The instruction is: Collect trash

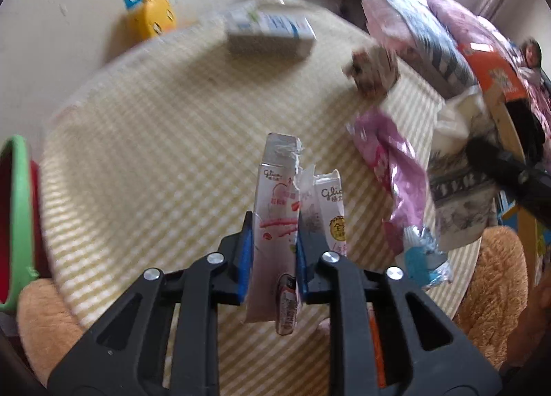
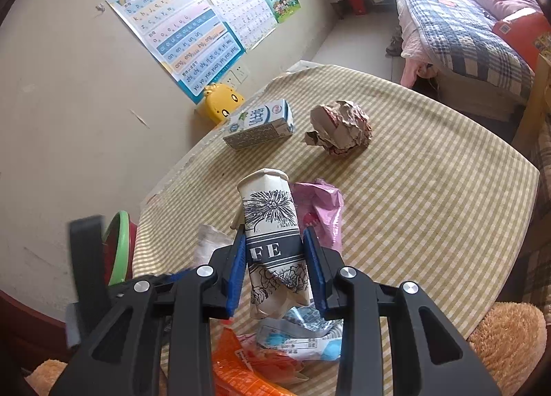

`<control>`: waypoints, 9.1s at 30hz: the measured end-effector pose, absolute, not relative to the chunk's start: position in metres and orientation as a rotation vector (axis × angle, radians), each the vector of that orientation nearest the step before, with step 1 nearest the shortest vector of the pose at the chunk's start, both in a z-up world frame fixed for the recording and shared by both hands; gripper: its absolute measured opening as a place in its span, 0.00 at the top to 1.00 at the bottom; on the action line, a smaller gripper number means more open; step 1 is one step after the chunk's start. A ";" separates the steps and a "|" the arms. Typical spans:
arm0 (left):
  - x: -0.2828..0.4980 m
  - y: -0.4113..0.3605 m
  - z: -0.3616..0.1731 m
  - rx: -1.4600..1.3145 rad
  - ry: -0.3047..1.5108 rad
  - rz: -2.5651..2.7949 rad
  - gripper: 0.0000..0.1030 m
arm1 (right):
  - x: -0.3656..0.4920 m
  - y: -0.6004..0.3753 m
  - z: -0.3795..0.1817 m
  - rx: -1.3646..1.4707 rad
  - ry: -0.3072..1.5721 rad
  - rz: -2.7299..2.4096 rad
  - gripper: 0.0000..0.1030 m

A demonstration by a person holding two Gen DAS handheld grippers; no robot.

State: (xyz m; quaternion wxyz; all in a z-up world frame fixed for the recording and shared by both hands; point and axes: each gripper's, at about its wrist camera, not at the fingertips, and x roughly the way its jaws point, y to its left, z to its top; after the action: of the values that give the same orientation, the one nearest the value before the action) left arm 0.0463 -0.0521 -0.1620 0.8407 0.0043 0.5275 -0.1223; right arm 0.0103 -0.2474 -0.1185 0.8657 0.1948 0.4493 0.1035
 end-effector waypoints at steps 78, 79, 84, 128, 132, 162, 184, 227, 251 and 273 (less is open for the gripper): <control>0.007 0.209 -0.063 -0.152 0.734 0.350 0.80 | 0.061 0.054 -0.053 0.067 0.875 0.657 0.69; 0.006 0.215 -0.066 -0.155 0.740 0.365 0.80 | 0.062 0.060 -0.055 0.063 0.877 0.665 0.69; 0.008 0.249 -0.092 -0.185 0.800 0.435 0.80 | 0.069 0.086 -0.063 0.041 0.893 0.701 0.69; 0.024 0.203 -0.103 -0.180 0.869 0.270 0.47 | 0.066 0.004 -0.071 0.129 0.946 0.590 0.52; 0.025 0.159 -0.096 -0.155 0.873 0.153 0.47 | 0.052 -0.074 -0.076 0.132 0.955 0.430 0.52; 0.012 -0.045 -0.115 0.099 0.942 -0.198 0.33 | -0.024 -0.244 -0.152 0.304 1.093 0.221 0.84; 0.237 -0.120 -0.148 0.572 0.877 -0.448 0.27 | -0.002 -0.295 -0.191 0.594 1.129 0.315 0.61; 0.077 -0.038 -0.135 0.179 0.989 -0.159 0.45 | 0.000 -0.252 -0.209 0.319 1.190 0.222 0.36; 0.039 -0.002 -0.102 0.054 0.928 -0.077 0.45 | -0.015 -0.248 -0.173 0.255 1.127 0.167 0.79; 0.035 0.044 -0.071 0.012 0.837 0.015 0.45 | 0.010 -0.173 -0.070 0.222 0.865 0.303 0.79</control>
State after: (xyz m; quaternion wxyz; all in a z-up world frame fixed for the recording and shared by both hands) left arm 0.0349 0.0445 -0.0711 0.9136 0.0056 0.4065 0.0071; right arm 0.0099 -0.1727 -0.0702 0.8908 0.1071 0.4167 0.1460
